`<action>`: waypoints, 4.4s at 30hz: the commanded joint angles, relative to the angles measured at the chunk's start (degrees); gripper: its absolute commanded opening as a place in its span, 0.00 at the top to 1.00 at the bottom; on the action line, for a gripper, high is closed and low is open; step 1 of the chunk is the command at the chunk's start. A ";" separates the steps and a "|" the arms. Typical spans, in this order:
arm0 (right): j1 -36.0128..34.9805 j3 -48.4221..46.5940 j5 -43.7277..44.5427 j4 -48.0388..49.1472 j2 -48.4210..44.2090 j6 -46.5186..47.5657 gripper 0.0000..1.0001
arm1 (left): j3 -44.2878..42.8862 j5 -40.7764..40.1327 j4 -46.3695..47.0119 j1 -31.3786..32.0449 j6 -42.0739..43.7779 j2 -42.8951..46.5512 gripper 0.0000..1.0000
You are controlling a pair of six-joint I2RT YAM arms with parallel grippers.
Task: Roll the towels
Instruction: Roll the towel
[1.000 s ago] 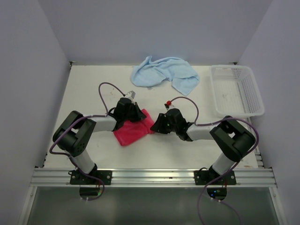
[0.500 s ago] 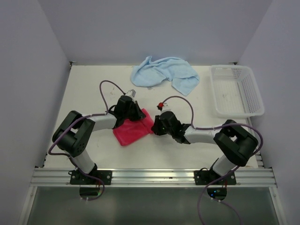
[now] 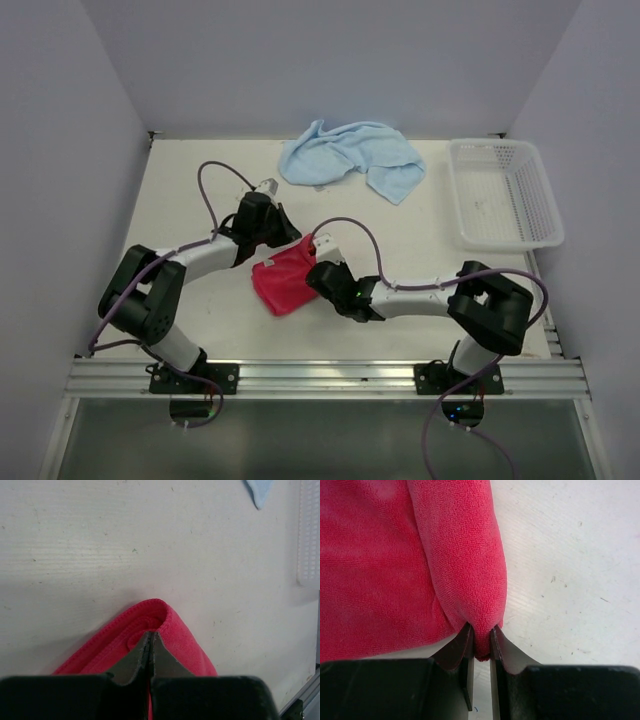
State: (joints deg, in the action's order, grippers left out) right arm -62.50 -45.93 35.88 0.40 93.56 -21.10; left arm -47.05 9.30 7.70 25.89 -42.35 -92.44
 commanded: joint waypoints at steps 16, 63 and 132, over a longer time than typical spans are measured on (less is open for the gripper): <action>-8.60 -11.81 15.89 -10.60 7.69 0.10 1.00 | 4.77 6.78 7.94 1.62 -4.94 5.26 1.00; 22.41 15.52 -47.39 32.11 -13.84 -31.54 0.27 | 9.69 0.54 8.29 1.88 0.25 -5.21 1.00; -6.22 -2.93 9.90 -5.15 -3.39 11.43 1.00 | 4.86 4.84 3.72 1.71 -2.12 8.95 1.00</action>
State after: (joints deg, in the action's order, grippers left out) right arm -65.76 -46.48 39.00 -4.58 88.27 -13.08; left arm -39.77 13.28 11.07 28.03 -44.36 -86.15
